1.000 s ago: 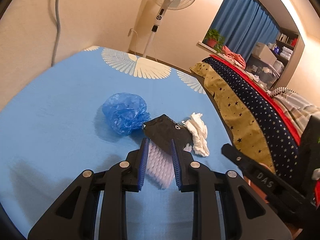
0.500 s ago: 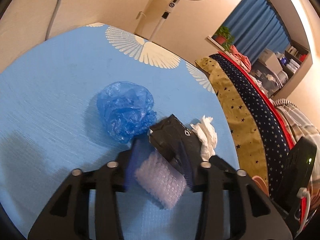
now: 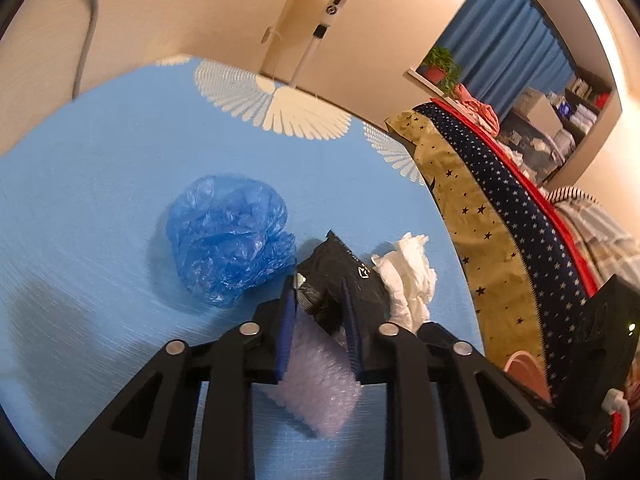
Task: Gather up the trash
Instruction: 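Grasp black pouch with left tool while right tool grasps white sock, then carry black pouch and white sock over the pink wastebasket with both tools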
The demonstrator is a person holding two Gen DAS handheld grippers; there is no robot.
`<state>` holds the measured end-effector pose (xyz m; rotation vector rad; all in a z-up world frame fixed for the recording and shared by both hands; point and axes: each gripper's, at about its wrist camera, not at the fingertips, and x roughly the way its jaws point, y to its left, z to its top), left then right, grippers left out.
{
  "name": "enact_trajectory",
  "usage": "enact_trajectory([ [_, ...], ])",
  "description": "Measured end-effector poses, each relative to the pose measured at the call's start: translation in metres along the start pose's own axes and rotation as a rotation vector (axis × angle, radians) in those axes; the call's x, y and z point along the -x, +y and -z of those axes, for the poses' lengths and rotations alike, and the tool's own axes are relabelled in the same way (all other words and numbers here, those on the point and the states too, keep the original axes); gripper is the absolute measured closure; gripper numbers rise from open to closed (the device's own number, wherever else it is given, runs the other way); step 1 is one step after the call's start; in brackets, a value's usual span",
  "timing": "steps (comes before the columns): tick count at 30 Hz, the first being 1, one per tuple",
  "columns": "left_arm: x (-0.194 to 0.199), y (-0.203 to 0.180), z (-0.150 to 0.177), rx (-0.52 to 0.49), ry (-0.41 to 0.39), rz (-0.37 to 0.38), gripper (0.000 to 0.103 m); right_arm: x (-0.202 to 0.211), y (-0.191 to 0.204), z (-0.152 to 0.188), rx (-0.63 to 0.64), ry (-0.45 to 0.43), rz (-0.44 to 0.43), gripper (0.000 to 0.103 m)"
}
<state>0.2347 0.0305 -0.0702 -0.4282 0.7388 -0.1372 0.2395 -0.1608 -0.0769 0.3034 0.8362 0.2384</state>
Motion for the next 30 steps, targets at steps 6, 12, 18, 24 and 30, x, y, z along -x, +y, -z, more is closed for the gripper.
enact_trajectory([
  [6,0.016,-0.008,-0.002,-0.057,-0.022,-0.009,0.092,0.018,-0.001,0.006,0.008,-0.028,0.016,0.098],
  [12,0.044,-0.025,0.0,-0.135,-0.054,-0.03,0.099,0.05,0.001,0.011,0.024,-0.063,0.031,0.098],
  [18,0.077,-0.034,0.005,-0.188,-0.073,-0.045,0.099,0.083,0.007,0.021,0.04,-0.082,0.033,0.098],
  [24,0.118,-0.042,0.013,-0.228,-0.105,-0.054,0.099,0.122,0.014,0.032,0.075,-0.117,0.041,0.098],
  [30,0.15,-0.053,0.026,-0.259,-0.129,-0.05,0.099,0.164,0.013,0.04,0.083,-0.159,0.057,0.098],
])
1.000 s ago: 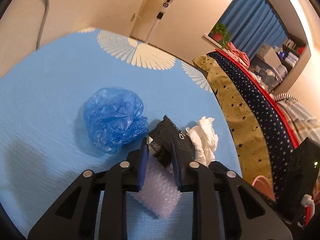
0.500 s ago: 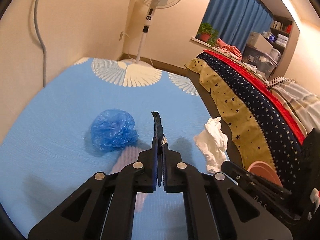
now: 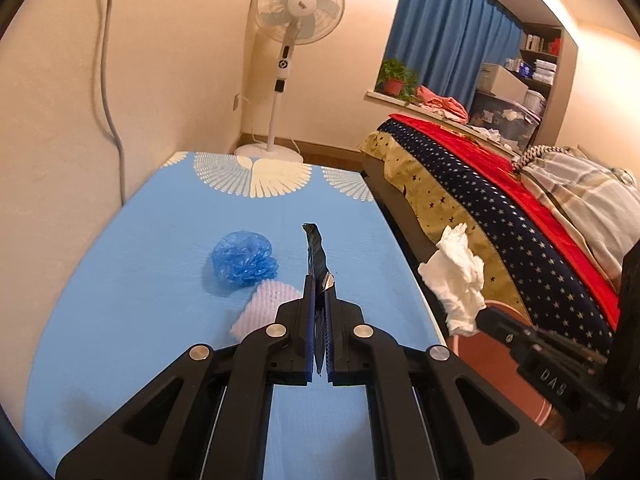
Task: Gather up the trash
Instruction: 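Carry black pouch and white sock over the pink wastebasket with both tools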
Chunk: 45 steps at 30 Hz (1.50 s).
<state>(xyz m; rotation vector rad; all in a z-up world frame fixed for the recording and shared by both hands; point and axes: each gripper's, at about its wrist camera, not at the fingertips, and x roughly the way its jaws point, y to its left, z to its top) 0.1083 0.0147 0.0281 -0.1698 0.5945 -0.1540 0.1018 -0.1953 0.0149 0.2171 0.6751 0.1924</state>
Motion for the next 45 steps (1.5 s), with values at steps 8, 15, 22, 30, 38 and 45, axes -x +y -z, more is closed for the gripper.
enact_trajectory([
  [8,0.03,-0.016,0.016,-0.032,-0.013,0.007,0.099,0.041,-0.002,0.006,0.02,-0.045,0.012,0.098],
  [15,0.039,-0.03,0.025,-0.052,-0.017,0.03,0.099,0.07,-0.01,0.007,0.013,-0.088,0.036,0.098],
  [22,0.039,-0.048,0.027,-0.069,-0.02,0.064,0.099,0.085,-0.019,0.014,0.012,-0.103,0.071,0.098],
  [30,0.035,-0.067,0.032,-0.084,-0.013,0.095,0.099,0.097,-0.035,0.014,-0.014,-0.122,0.116,0.098],
  [38,0.025,-0.086,0.033,-0.1,-0.001,0.13,0.099,0.103,-0.052,0.016,-0.032,-0.13,0.16,0.098],
  [45,0.013,-0.102,0.036,-0.109,0.015,0.153,0.099,0.103,-0.067,0.017,-0.061,-0.133,0.199,0.098],
])
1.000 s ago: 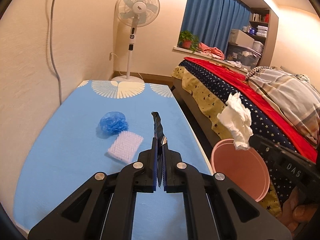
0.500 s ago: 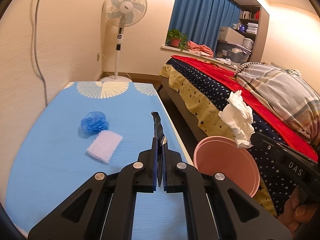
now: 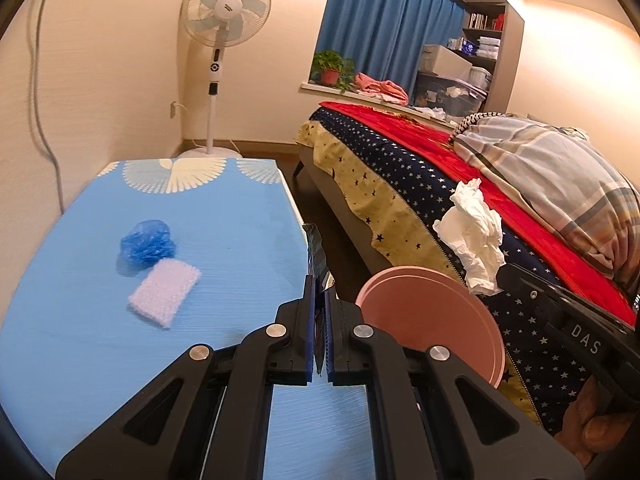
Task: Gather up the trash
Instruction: 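Carry black pouch and white sock over the pink wastebasket with both tools, then open both tools to drop pouch and sock into wastebasket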
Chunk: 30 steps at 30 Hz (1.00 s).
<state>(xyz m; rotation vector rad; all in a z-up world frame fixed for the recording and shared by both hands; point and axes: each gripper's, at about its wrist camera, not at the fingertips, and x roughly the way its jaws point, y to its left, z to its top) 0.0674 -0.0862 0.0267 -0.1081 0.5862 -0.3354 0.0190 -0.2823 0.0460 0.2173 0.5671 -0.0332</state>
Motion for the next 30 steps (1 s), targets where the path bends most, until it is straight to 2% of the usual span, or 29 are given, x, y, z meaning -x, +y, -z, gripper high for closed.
enact_trajectory([
  [17,-0.039,-0.04,0.003,-0.01,0.041,0.085,0.099,-0.011,-0.039,0.001,-0.067,0.018,0.134,0.098],
  [22,-0.049,-0.057,0.005,-0.066,0.047,0.091,0.099,-0.015,-0.051,0.003,-0.083,0.029,0.18,0.098],
  [30,-0.066,-0.068,0.011,-0.076,0.069,0.119,0.099,-0.02,-0.063,0.003,-0.089,0.041,0.24,0.098],
])
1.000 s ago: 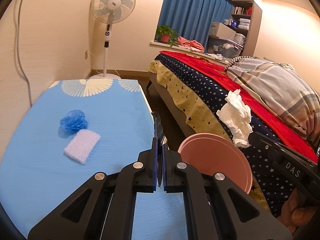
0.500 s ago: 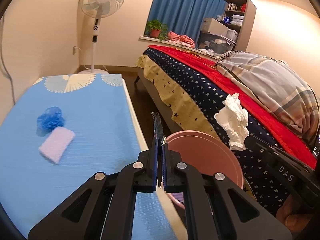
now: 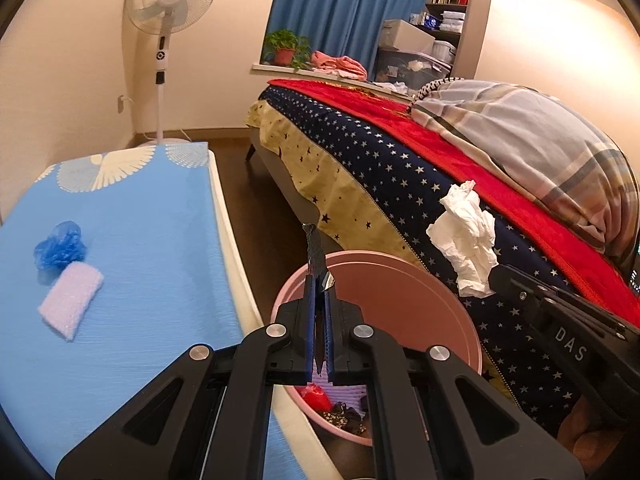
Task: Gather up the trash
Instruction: 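Open both tools to drop pouch and sock into wastebasket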
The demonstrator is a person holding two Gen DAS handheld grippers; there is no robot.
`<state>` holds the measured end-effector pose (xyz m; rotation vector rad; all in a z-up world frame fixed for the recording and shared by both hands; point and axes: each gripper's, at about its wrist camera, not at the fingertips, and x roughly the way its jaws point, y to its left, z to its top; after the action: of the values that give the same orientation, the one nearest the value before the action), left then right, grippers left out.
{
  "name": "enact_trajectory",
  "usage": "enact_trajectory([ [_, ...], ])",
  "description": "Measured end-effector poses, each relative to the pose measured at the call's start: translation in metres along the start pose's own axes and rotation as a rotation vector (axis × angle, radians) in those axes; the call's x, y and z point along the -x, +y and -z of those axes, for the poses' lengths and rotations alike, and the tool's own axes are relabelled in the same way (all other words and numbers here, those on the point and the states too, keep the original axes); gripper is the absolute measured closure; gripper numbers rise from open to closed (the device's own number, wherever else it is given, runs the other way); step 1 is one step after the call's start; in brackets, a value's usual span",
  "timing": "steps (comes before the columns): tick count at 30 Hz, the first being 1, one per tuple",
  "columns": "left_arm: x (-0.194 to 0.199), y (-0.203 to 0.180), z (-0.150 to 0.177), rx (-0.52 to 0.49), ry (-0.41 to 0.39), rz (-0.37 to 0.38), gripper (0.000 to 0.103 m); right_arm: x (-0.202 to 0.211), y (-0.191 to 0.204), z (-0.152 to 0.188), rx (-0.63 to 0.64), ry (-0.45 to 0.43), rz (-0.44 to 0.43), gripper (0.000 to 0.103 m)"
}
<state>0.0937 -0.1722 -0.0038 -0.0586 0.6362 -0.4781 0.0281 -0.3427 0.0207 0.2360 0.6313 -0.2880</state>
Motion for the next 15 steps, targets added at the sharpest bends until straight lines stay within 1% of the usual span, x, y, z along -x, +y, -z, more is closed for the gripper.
enact_trajectory([
  [15,-0.019,-0.007,0.006,0.004,0.033,0.04,0.099,-0.009,-0.003,0.004,-0.009,0.016,0.042,0.098],
])
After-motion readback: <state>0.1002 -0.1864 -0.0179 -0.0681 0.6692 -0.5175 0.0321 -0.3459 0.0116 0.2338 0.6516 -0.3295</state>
